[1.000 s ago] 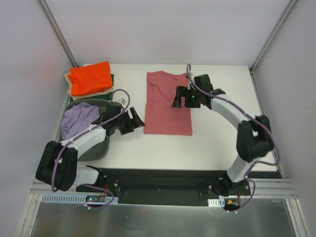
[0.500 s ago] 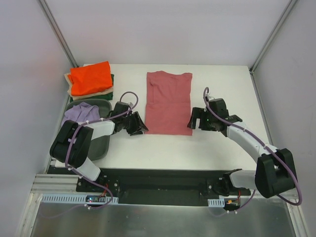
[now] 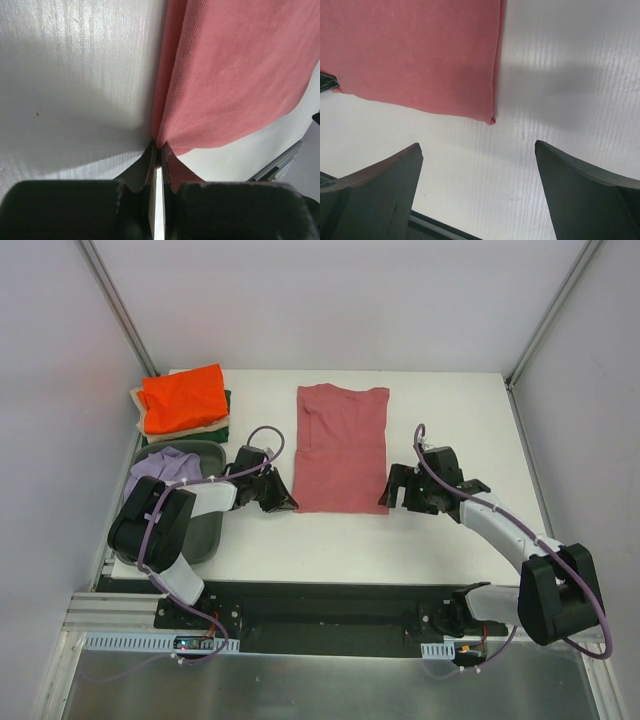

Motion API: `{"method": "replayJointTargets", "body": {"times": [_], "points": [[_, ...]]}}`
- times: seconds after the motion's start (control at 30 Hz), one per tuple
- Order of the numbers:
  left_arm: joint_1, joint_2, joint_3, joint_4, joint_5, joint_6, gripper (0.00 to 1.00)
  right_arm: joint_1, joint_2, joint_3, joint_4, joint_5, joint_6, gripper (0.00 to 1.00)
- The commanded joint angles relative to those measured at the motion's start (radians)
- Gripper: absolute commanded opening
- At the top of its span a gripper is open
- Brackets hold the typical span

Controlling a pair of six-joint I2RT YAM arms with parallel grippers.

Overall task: Fold and stack the t-shirts
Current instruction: Grab one side of the 2/3 rectangular tshirt with both arms

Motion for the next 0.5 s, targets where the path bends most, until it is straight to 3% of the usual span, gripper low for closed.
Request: {"method": "replayJointTargets", "body": {"times": [0.0,0.13,0.47], "points": [[-0.010,-0.010,-0.007,-0.014,-0.046,0.018,0.00,-0.004,0.002,-0.017,-0.003,-0.065,0.044,0.98],[-0.010,-0.020,-0.009,-0.012,-0.049,0.024,0.00,-0.004,0.060,-0.034,0.046,-0.111,0.083,0.94],[-0.010,-0.036,-0.018,-0.014,-0.058,0.019,0.00,-0.002,0.243,0.007,0.078,-0.117,0.146,0.54]]}}
